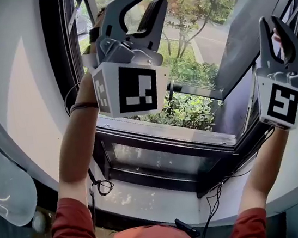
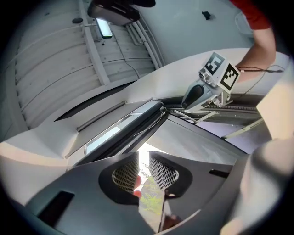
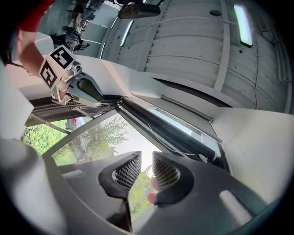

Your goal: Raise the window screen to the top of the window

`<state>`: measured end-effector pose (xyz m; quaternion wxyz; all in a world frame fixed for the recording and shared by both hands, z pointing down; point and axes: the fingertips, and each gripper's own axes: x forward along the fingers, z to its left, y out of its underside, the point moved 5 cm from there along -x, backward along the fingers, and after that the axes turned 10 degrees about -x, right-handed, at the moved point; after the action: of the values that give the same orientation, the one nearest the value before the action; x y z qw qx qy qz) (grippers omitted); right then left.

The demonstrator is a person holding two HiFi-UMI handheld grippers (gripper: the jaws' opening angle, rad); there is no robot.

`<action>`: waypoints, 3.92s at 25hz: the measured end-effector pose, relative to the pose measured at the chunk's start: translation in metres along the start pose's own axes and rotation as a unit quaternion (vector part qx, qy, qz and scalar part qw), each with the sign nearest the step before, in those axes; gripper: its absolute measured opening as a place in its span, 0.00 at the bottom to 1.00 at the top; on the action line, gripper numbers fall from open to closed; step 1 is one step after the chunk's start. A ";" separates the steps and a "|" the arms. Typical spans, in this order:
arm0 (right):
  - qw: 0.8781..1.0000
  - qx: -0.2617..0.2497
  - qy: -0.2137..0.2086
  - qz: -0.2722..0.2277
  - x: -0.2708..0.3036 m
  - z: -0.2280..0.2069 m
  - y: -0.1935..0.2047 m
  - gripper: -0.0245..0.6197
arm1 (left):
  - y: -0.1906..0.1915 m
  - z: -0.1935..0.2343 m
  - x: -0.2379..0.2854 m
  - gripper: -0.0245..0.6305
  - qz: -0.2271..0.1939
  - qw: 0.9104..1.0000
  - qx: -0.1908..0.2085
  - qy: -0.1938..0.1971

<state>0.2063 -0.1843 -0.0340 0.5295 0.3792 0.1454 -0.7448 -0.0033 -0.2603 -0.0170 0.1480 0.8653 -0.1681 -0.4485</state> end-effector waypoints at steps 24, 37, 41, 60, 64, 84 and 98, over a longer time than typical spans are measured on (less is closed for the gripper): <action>0.975 0.220 0.011 -0.004 -0.157 0.116 0.001 0.17 | 0.049 -0.107 -0.129 0.14 0.058 0.969 -0.240 0.007; 0.932 0.336 -0.064 0.123 -0.231 0.208 0.036 0.17 | 0.124 -0.175 -0.213 0.14 0.215 0.920 -0.328 0.028; 0.910 0.364 -0.098 0.176 -0.255 0.240 0.043 0.17 | 0.136 -0.190 -0.239 0.14 0.248 0.904 -0.347 0.028; 0.859 0.408 -0.145 0.275 -0.326 0.318 0.042 0.10 | 0.169 -0.242 -0.325 0.14 0.339 0.861 -0.376 0.047; 0.861 0.401 -0.145 0.276 -0.325 0.322 0.042 0.06 | 0.172 -0.246 -0.332 0.10 0.346 0.856 -0.383 0.042; 0.865 0.392 -0.143 0.278 -0.319 0.326 0.048 0.05 | 0.179 -0.243 -0.332 0.05 0.341 0.852 -0.395 0.024; 0.868 0.386 -0.147 0.275 -0.317 0.326 0.050 0.05 | 0.178 -0.243 -0.329 0.05 0.335 0.854 -0.397 0.022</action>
<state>0.1656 -0.1908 0.4218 0.5394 0.4644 -0.3431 -0.6129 -0.0084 -0.2552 0.4289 0.6240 0.6337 -0.2523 -0.3814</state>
